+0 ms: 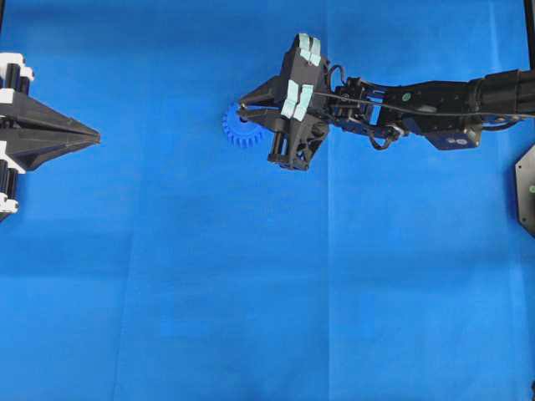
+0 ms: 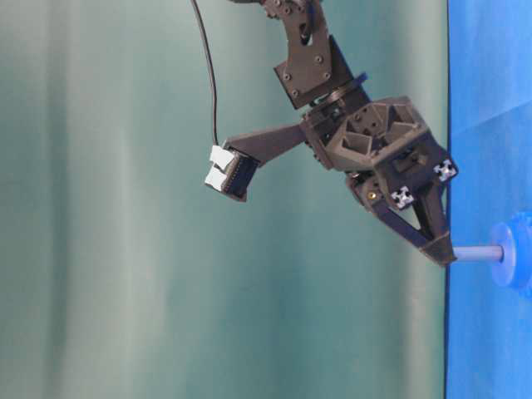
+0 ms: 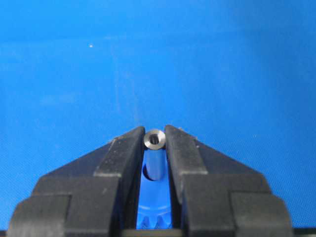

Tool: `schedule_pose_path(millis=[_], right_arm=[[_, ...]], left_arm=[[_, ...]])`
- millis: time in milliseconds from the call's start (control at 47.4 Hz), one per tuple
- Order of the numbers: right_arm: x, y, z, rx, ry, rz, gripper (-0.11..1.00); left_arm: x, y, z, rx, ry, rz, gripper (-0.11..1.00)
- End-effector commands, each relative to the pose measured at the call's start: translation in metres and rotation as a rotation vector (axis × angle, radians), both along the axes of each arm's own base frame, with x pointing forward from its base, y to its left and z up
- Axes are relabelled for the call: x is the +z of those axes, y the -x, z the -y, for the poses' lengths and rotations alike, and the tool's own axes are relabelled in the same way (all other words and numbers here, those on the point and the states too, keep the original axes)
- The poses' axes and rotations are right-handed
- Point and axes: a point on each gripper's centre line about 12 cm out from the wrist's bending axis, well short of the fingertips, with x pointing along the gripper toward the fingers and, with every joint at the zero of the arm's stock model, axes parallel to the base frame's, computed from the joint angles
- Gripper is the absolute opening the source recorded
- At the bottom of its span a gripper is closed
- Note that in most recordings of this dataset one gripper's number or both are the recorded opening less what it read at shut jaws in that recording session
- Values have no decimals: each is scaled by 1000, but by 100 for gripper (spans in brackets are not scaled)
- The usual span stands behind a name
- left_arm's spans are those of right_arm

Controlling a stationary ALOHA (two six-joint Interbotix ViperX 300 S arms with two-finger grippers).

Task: Insert the shaft placed at a random location into the center hole of the small gear at another random location.
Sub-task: 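Align the shaft over the gear's center hole and lower it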

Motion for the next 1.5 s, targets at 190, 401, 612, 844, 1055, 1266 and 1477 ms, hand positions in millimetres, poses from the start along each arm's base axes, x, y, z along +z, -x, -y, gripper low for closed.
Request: schedule_pose_path(millis=[190, 401, 612, 844, 1055, 1266, 1477], right_arm=[[42, 3, -2, 7, 22, 85, 3], [61, 7, -3, 12, 26, 111, 3], [56, 6, -3, 13, 23, 99, 3], [30, -1, -3, 7, 8, 64, 3], [12, -4, -2, -7, -8, 47, 3], [4, -5, -2, -11, -9, 42, 3], [4, -5, -2, -12, -9, 44, 3]], left_arm=[[5, -1, 0, 0, 2, 15, 0], [5, -1, 0, 1, 2, 14, 0], [5, -1, 0, 0, 2, 14, 0], [5, -1, 0, 1, 3, 15, 0], [5, -1, 0, 1, 2, 14, 0], [5, -1, 0, 0, 3, 14, 0], [4, -1, 0, 1, 2, 12, 0]])
